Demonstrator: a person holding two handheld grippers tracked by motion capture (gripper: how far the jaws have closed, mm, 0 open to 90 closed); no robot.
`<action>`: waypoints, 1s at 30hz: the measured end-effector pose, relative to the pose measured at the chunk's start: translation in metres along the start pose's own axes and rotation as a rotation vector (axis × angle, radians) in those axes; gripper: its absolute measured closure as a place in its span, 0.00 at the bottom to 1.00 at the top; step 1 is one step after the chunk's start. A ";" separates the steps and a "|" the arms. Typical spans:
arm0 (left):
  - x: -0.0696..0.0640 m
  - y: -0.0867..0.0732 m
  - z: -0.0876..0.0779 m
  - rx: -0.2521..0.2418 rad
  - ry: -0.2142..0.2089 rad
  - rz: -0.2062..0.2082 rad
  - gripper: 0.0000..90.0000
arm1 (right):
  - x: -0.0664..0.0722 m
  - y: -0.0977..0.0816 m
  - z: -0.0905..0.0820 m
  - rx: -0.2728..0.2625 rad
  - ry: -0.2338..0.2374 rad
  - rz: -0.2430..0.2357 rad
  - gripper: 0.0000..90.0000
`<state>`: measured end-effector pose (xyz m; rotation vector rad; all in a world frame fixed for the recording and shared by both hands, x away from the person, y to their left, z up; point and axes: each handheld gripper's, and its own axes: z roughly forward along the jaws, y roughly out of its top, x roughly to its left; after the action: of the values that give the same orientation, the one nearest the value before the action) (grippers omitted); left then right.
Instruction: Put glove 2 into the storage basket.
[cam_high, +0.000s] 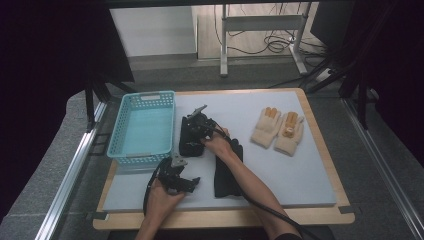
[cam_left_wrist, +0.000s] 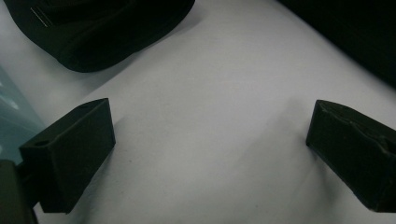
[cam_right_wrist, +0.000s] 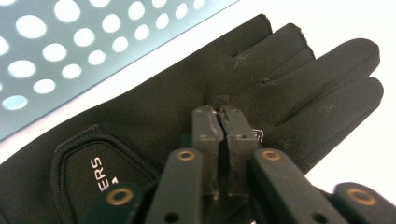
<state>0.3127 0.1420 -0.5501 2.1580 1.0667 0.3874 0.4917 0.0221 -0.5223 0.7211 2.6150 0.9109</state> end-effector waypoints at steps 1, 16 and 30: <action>0.000 0.000 0.000 0.000 0.000 0.000 0.02 | 0.001 0.000 0.000 0.002 -0.005 -0.007 0.97; 0.000 0.000 0.000 0.000 0.000 0.001 0.02 | -0.009 0.003 -0.048 -0.117 0.056 0.044 0.97; 0.000 0.000 0.000 -0.001 0.001 0.004 0.02 | -0.011 -0.012 -0.122 -0.187 0.051 0.068 0.97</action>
<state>0.3130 0.1422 -0.5502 2.1597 1.0631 0.3900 0.4463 -0.0529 -0.4353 0.7506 2.5181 1.1900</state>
